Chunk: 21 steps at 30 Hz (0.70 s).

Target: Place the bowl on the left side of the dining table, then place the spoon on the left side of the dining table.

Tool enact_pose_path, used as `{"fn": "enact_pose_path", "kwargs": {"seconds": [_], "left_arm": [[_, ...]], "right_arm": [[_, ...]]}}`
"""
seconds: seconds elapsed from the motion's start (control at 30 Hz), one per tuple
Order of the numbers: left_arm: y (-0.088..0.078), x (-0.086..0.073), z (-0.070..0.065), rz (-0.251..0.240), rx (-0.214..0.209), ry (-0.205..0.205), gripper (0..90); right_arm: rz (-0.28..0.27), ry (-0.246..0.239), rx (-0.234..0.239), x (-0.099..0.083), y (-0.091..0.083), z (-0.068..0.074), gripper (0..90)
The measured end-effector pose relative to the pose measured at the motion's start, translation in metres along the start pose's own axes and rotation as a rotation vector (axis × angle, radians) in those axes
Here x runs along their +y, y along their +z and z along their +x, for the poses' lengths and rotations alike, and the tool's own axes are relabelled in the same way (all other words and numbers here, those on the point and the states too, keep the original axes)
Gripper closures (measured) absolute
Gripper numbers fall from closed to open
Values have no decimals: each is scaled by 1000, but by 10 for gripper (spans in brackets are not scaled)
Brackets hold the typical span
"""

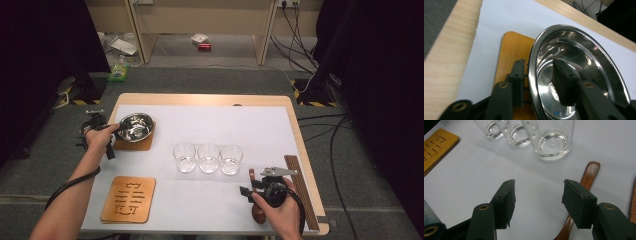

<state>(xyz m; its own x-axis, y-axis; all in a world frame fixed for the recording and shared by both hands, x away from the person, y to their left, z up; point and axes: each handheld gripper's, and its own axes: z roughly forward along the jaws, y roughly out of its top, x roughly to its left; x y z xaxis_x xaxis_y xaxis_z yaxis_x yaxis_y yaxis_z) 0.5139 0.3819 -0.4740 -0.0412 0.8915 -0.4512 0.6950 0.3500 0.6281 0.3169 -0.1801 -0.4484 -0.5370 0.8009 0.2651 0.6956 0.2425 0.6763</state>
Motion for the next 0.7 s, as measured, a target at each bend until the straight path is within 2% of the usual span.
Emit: {"fn": "enact_pose_path", "kwargs": {"seconds": [0.07, 0.1, 0.13, 0.27, 0.3, 0.37, 0.43, 0.53, 0.7], "left_arm": [[-4, 2, -1, 0, -4, 7, 503], [-6, 3, -2, -2, 7, 23, 470], [-9, 3, -2, -4, 17, 56, 442], [-21, 7, -6, -30, 39, 106, 361], [-23, 7, -7, -34, 39, 115, 348], [-28, 9, -7, -45, 29, 103, 341], [-31, 9, -7, -36, 25, 115, 334], [-37, 8, -8, -49, 22, 119, 334], [-47, 0, -12, -51, 6, 139, 338]], "right_arm": [[2, -1, -4, 0, 0, -1, 440], [3, 5, 0, 0, 0, -1, 440], [3, 0, -9, 0, 0, -2, 440], [-5, 0, -12, 0, -2, -5, 440], [-3, 13, -11, 0, -4, -6, 441], [-7, 16, -17, -1, -5, -9, 442], [-7, 27, -25, -2, -7, -12, 443], [-10, 40, -38, -3, -10, -15, 449], [-4, 68, -63, -1, -15, -20, 487]]}}
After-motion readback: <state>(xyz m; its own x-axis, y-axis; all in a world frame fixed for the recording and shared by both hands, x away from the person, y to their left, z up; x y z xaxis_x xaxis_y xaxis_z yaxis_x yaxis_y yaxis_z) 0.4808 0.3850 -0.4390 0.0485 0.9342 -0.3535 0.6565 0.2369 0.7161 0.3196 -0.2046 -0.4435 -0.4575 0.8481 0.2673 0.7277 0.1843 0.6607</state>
